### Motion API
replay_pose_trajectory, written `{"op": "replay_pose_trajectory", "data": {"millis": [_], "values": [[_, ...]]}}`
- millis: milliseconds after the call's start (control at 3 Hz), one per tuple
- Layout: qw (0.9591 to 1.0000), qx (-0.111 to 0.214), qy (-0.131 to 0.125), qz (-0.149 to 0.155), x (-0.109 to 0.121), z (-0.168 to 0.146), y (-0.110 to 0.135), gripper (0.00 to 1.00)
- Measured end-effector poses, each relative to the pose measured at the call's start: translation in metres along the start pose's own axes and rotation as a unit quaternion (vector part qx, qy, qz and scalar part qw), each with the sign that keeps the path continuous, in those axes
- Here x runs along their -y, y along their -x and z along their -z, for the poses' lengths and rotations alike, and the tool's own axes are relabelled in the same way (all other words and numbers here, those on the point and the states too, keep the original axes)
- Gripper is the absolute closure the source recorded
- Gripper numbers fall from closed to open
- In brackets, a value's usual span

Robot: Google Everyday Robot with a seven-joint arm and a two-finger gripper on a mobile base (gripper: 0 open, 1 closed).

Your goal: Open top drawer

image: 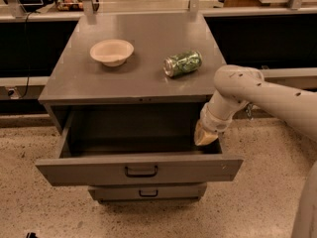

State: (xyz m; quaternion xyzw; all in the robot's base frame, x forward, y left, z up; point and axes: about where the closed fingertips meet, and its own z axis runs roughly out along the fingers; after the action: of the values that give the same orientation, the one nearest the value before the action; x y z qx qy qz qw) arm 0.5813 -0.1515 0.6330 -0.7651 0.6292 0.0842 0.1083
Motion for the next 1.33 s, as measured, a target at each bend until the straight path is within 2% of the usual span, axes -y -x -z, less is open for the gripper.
{"op": "replay_pose_trajectory", "data": {"millis": [333, 667, 1000, 1333], "values": [[1.0, 0.0, 0.0, 0.0, 0.0, 0.0, 0.0, 1.0], [0.9994, 0.024, 0.019, -0.016, -0.015, 0.008, 0.01, 1.0], [0.9968, 0.042, 0.061, -0.031, -0.047, 0.015, 0.029, 1.0], [0.9922, 0.052, 0.104, -0.045, -0.075, 0.018, 0.037, 1.0]]}}
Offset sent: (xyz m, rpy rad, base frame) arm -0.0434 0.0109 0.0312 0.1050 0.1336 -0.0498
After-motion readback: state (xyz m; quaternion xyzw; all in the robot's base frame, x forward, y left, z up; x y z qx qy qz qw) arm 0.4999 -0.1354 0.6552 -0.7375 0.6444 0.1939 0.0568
